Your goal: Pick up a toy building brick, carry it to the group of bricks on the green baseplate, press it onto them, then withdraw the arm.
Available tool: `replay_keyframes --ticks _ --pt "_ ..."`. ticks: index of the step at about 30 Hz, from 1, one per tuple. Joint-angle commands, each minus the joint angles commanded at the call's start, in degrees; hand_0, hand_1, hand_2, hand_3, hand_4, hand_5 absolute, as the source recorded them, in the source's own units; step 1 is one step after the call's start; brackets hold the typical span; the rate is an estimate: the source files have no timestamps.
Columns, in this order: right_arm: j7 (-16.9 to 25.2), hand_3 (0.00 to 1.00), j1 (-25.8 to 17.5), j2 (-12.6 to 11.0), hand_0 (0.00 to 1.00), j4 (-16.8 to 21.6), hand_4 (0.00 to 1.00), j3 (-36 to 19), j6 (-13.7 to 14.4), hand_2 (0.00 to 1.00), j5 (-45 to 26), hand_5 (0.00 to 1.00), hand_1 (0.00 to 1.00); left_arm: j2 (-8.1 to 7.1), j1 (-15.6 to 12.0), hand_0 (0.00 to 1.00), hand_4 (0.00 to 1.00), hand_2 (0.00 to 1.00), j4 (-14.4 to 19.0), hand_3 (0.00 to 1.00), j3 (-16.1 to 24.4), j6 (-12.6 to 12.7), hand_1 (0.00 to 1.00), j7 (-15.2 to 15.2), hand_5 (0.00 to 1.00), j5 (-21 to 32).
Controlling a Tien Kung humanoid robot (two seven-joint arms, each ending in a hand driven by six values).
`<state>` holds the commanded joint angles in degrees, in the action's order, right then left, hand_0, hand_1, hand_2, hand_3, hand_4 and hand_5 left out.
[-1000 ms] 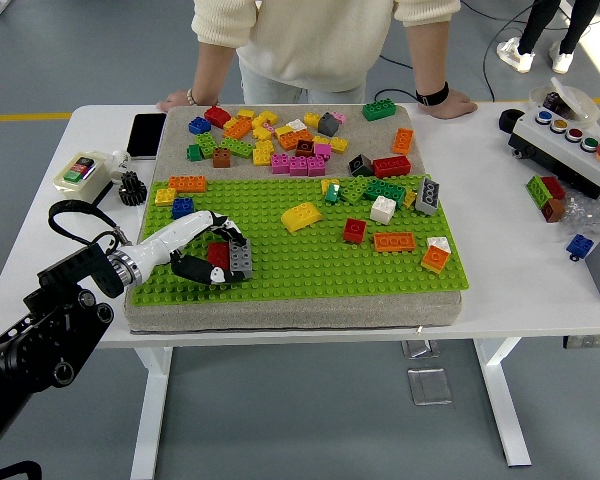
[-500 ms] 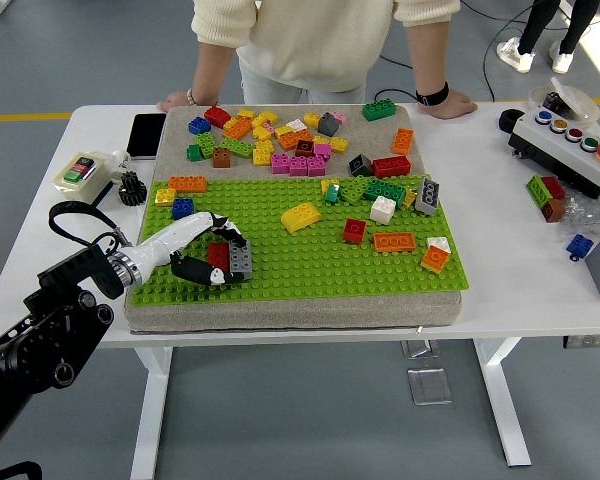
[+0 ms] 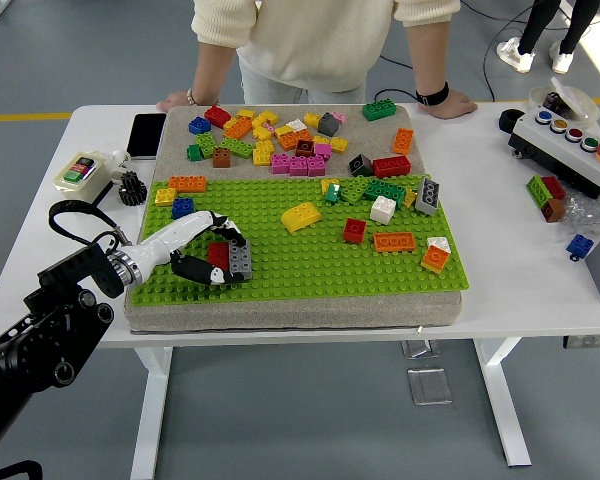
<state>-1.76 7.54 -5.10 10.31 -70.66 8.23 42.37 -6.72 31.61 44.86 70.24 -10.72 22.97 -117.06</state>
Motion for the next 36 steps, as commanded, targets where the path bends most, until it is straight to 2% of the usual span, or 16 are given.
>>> replay_keyframes --ticks 23,36 --pt "-0.1 0.611 0.1 0.0 0.724 0.0 0.944 -0.3 -0.1 0.682 0.0 0.492 0.637 0.18 0.2 0.777 0.961 0.649 -0.2 0.608 0.3 0.3 0.724 -0.1 0.234 -0.7" --pt "-0.1 0.612 0.2 0.0 0.724 0.0 0.945 -0.1 -0.1 0.681 -0.3 0.494 0.637 0.26 0.6 0.784 0.996 0.664 -0.2 0.622 0.6 0.4 0.729 0.5 0.277 0.0"
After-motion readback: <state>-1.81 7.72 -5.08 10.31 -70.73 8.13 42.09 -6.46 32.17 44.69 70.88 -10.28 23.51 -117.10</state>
